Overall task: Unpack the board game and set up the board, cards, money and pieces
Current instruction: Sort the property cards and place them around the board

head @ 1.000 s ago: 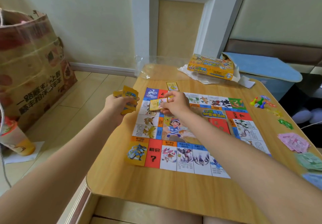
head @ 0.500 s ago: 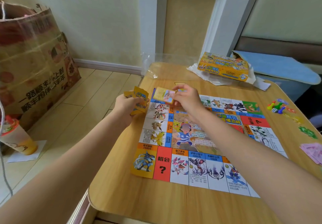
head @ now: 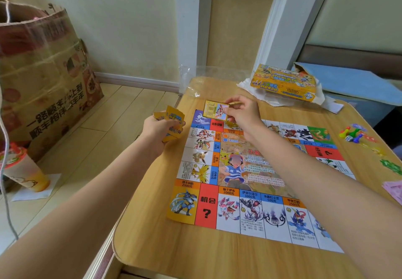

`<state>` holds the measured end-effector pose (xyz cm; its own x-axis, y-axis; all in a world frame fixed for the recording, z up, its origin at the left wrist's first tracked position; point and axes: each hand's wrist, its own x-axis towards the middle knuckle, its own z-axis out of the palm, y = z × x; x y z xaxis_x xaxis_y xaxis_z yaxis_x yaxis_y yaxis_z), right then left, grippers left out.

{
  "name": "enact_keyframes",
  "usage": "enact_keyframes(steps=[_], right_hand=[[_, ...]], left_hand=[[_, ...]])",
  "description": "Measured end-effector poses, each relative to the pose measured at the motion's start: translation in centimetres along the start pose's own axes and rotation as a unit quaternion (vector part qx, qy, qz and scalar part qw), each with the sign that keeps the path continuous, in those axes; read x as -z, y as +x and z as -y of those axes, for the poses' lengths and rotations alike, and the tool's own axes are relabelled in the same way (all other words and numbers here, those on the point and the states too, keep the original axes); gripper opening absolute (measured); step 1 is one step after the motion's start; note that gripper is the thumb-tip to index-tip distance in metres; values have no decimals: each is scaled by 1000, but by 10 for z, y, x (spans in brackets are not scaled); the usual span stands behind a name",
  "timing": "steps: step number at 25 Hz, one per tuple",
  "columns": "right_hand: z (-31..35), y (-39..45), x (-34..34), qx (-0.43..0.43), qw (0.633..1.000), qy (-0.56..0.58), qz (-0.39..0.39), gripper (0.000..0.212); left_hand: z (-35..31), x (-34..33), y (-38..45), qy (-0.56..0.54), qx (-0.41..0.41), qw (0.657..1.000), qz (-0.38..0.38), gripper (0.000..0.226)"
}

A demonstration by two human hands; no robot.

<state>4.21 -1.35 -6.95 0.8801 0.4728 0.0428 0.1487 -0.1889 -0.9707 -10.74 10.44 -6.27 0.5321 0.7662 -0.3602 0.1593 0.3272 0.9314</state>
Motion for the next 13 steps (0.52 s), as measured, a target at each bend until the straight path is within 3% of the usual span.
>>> enact_keyframes(steps=[13], right_hand=[[-9, -11, -2, -40, 996, 29, 73, 20]], left_hand=[[6, -7, 3, 22, 19, 1000, -1, 34]])
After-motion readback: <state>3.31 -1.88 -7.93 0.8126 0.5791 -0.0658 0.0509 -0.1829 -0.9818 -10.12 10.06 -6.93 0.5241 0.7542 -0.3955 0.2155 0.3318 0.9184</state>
